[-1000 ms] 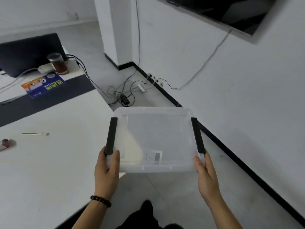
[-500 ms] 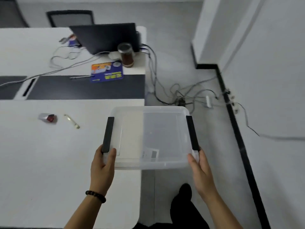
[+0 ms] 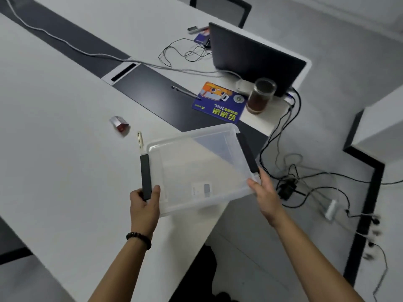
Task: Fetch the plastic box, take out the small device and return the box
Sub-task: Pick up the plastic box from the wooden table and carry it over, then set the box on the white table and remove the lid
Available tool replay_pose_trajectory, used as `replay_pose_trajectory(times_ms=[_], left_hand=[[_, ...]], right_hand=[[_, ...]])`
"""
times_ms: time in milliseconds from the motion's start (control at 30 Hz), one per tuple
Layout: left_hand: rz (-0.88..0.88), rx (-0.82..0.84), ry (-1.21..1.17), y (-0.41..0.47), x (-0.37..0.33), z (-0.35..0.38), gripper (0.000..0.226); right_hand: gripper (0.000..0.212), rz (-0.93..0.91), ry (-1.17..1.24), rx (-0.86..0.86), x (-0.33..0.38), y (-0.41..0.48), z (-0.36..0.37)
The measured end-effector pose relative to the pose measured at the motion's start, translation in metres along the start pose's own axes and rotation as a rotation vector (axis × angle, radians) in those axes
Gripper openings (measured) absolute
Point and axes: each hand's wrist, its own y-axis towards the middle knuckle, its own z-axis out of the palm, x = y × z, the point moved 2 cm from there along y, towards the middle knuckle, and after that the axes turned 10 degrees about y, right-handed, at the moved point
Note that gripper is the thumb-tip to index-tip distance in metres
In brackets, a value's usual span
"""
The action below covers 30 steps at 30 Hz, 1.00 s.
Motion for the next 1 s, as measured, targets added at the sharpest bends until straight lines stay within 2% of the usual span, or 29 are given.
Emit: replay_pose_trajectory(times_ms=[67,167,233,300,433,533,600,733,900,1000], left_hand=[[-0.037,-0.023,-0.011,0.025,-0.011,0.01,0.038],[-0.071,-0.077,0.02,0.055,-0.028,0.022,0.038],[-0.103,-0.138,0.061,0.072,-0.037,0.027,0.04],[-0.122,-0.205,0.121,0.088,-0.045,0.029,0.042],[-0.116,-0.335,0.249,0.112,-0.056,0.033,0.044],[-0.145,-0.456,0.279,0.123,-0.064,0.038,0.043],[-0.156,-0.513,0.268,0.128,-0.068,0.041,0.042],[-0.138,-0.566,0.265,0.131,-0.071,0.046,0.041],[-0.119,-0.605,0.301,0.135,-0.066,0.049,0.058],[-0.149,-0.668,0.255,0.135,-0.065,0.049,0.058]], right_hand=[[0.05,0.05,0.017,-0.023,0.002,0.037,0.005],[0.048,0.113,0.006,-0.012,0.014,0.084,0.02],[0.057,0.17,-0.123,-0.026,0.023,0.111,0.03],[0.051,0.189,-0.326,-0.017,0.035,0.139,0.041],[0.044,0.075,-0.519,-0.004,0.052,0.186,0.066],[0.053,-0.044,-0.589,-0.089,0.061,0.207,0.083],[0.058,-0.084,-0.599,-0.062,0.067,0.22,0.088],[0.056,-0.112,-0.64,0.008,0.071,0.234,0.089],[0.052,-0.134,-0.672,0.034,0.073,0.235,0.092],[0.051,-0.114,-0.631,0.019,0.069,0.239,0.088]])
